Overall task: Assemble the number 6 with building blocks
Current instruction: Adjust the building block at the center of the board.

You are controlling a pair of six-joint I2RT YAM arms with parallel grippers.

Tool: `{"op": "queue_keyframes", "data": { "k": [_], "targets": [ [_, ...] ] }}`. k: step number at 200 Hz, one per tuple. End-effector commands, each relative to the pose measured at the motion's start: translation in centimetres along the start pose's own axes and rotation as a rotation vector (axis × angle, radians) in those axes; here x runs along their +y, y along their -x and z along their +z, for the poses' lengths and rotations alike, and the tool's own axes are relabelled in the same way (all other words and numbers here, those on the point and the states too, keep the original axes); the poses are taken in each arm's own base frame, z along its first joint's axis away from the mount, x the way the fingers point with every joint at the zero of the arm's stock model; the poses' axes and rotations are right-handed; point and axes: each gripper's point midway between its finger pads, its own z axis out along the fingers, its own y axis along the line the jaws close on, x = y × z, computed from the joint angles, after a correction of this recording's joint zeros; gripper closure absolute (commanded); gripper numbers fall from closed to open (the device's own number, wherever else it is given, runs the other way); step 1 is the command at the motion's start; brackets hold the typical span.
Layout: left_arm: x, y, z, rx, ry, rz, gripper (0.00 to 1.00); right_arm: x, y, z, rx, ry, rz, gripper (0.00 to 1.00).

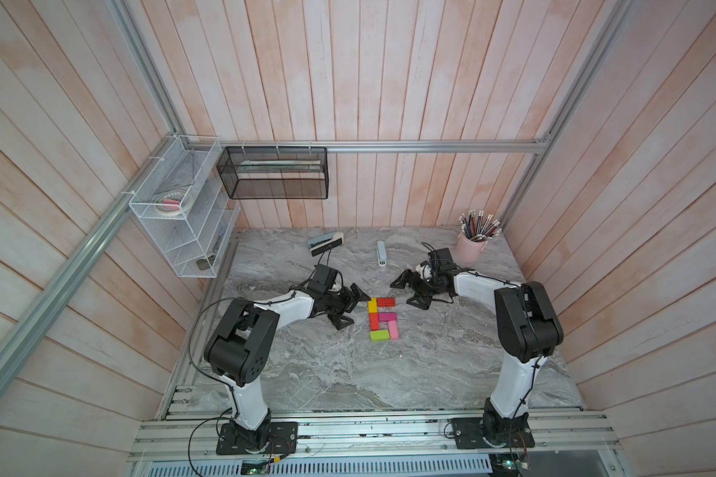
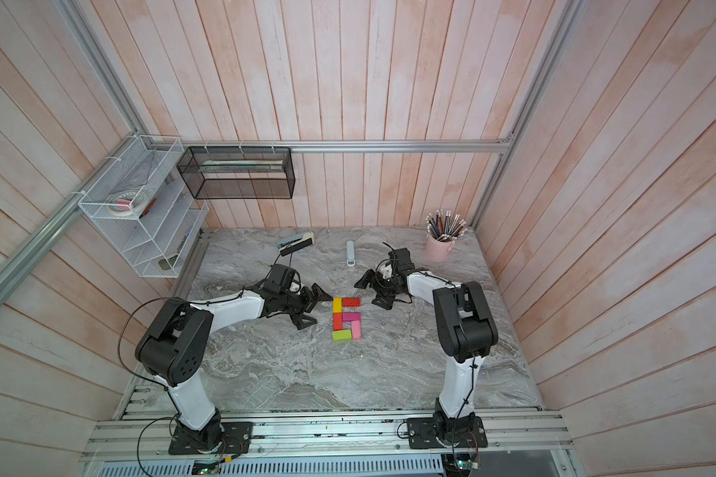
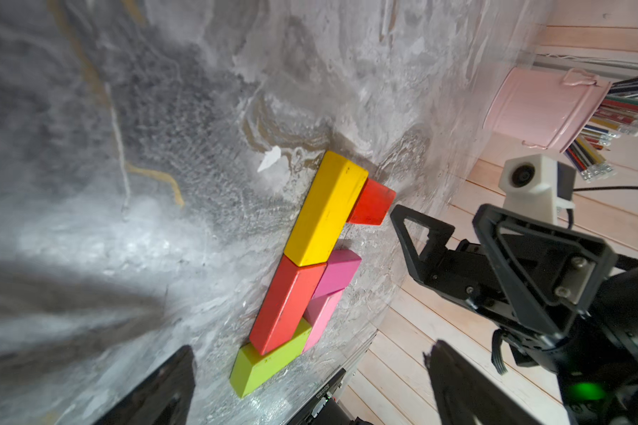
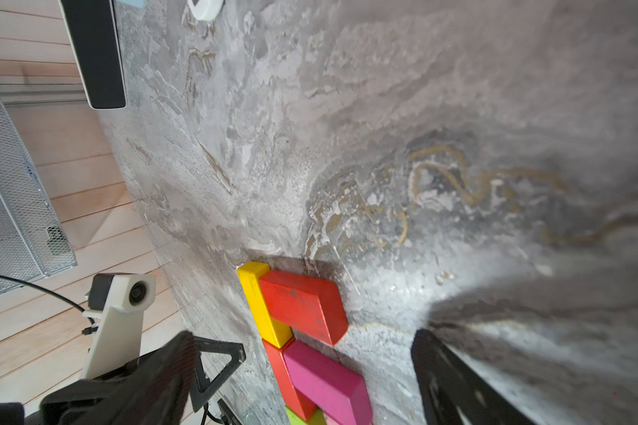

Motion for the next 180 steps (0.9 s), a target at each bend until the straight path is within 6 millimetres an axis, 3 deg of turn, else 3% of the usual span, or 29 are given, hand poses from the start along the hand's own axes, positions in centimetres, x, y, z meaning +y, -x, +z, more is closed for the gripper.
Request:
{"op": "queue_keyframes", "data": {
  "k": [1, 180],
  "targets": [
    [1.0, 0.4, 0.1, -0.004, 0.029, 0.004, 0.0, 1.3, 0.6, 0.4, 0.016, 0.068, -0.028, 0.06],
    [3.1, -0.9, -0.3, 0.012, 0.061, 0.005, 0.0, 3.4, -1.1, 3.2, 0.109, 0.172, -0.041, 0.06]
  ]
}}
